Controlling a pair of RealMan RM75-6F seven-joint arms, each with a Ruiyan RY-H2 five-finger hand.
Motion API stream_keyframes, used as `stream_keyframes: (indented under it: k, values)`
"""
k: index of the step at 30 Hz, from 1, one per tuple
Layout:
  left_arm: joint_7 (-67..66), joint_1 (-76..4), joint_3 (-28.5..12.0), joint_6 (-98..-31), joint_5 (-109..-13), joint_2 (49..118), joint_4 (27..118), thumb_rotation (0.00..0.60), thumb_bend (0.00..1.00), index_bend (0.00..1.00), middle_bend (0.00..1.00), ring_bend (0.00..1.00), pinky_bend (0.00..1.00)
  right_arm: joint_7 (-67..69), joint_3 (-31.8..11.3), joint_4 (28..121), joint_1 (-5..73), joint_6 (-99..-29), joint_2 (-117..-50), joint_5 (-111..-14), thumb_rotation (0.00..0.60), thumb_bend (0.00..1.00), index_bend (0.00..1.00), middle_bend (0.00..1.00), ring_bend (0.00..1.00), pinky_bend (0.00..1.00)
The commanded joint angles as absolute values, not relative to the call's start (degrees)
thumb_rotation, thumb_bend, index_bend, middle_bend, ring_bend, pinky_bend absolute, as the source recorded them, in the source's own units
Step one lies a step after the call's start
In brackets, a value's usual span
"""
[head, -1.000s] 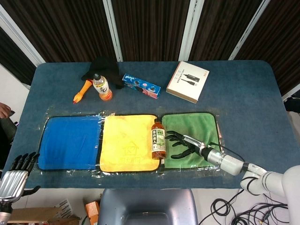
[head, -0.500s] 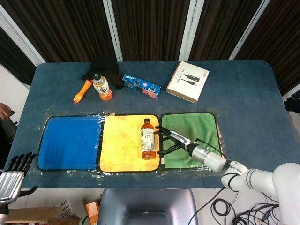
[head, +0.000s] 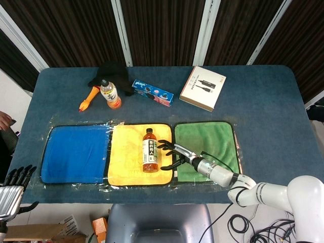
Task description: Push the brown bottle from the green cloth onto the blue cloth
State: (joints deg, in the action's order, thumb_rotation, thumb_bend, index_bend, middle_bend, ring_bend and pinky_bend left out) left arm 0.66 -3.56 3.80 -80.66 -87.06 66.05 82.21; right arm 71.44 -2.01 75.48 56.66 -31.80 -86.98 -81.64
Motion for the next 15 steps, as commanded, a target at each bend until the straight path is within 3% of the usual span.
stream_keyframes:
  k: [1, 15]
  values:
    - [0.7, -3.5, 3.8, -80.7, -87.1, 66.0, 82.2, 0.6, 0.03, 0.0, 0.05, 0.0, 0.07, 70.1, -3.0, 75.6, 56.9, -31.0, -87.7, -80.8, 0.555, 0.06, 0.0, 0.12, 0.07, 0.19]
    - [1.0, -2.5, 4.0, -82.0, -87.8, 66.2, 81.4, 0.6, 0.03, 0.0, 0.05, 0.0, 0.07, 60.7, -9.7, 73.1, 59.3, -25.8, -94.3, -73.0, 0.556, 0.06, 0.0, 0.12, 0.07, 0.19]
